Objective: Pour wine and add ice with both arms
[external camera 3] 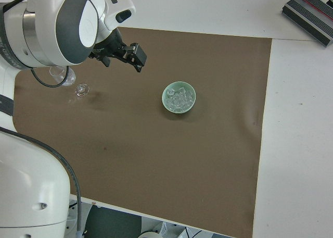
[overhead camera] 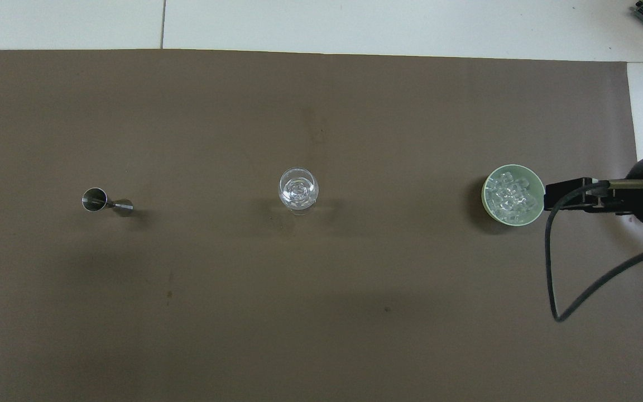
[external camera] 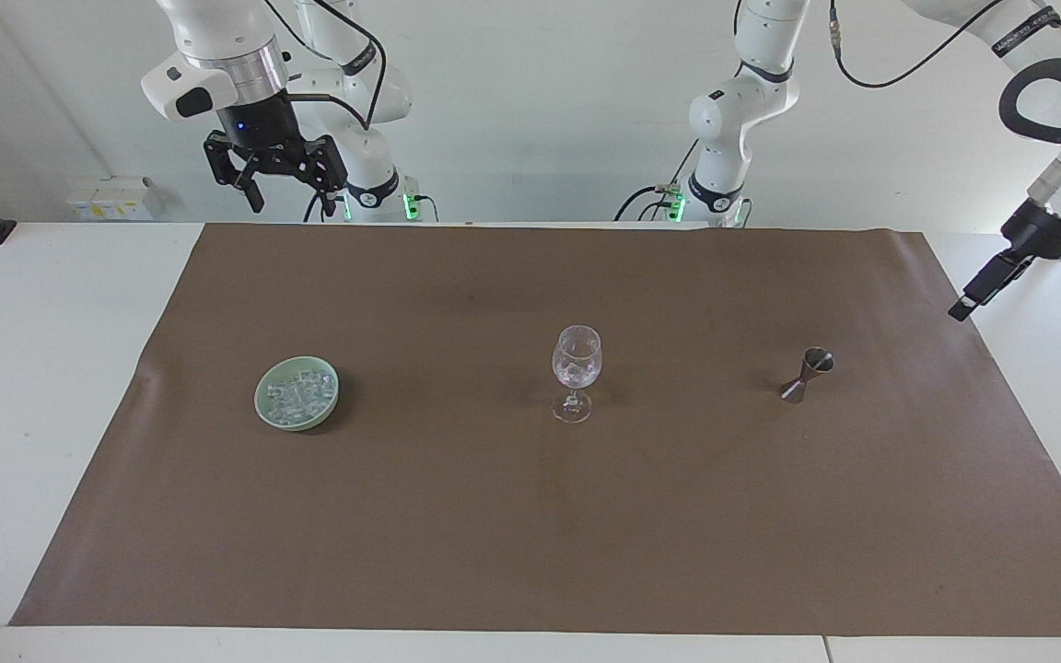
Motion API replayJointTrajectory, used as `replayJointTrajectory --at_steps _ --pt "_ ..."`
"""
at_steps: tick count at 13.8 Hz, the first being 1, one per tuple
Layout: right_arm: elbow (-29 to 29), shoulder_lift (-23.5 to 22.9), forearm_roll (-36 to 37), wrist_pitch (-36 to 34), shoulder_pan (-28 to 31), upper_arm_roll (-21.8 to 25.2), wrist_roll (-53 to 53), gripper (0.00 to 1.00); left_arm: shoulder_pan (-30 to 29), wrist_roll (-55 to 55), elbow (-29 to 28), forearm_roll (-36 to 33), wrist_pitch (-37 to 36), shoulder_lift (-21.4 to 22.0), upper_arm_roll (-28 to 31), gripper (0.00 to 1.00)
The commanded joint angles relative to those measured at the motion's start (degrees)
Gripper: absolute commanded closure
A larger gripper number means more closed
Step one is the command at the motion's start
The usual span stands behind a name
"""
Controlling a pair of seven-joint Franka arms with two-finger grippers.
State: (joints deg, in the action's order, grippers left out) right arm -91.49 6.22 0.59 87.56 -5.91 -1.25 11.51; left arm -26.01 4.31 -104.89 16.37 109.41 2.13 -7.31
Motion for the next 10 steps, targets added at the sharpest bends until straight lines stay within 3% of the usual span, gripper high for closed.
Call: replayJointTrajectory --at_steps 1,4,10 --pt "1.4 -0.8 -0.2 -1.3 1.5 -0.7 -1.7 0.0 2.2 -2.0 5.0 -2.5 -6.1 0.7 0.6 0.0" --pt "1.3 -0.8 -0.3 -1.5 1.9 -0.6 -1.7 0.0 3.8 -2.6 8.9 -5.0 -10.0 0.6 0.5 0.0" --pt "0.6 -0.4 -0.8 -3.0 2.0 -0.5 -1.4 0.0 17.0 -2.6 9.3 -10.3 -10.2 1.9 4.9 0.0"
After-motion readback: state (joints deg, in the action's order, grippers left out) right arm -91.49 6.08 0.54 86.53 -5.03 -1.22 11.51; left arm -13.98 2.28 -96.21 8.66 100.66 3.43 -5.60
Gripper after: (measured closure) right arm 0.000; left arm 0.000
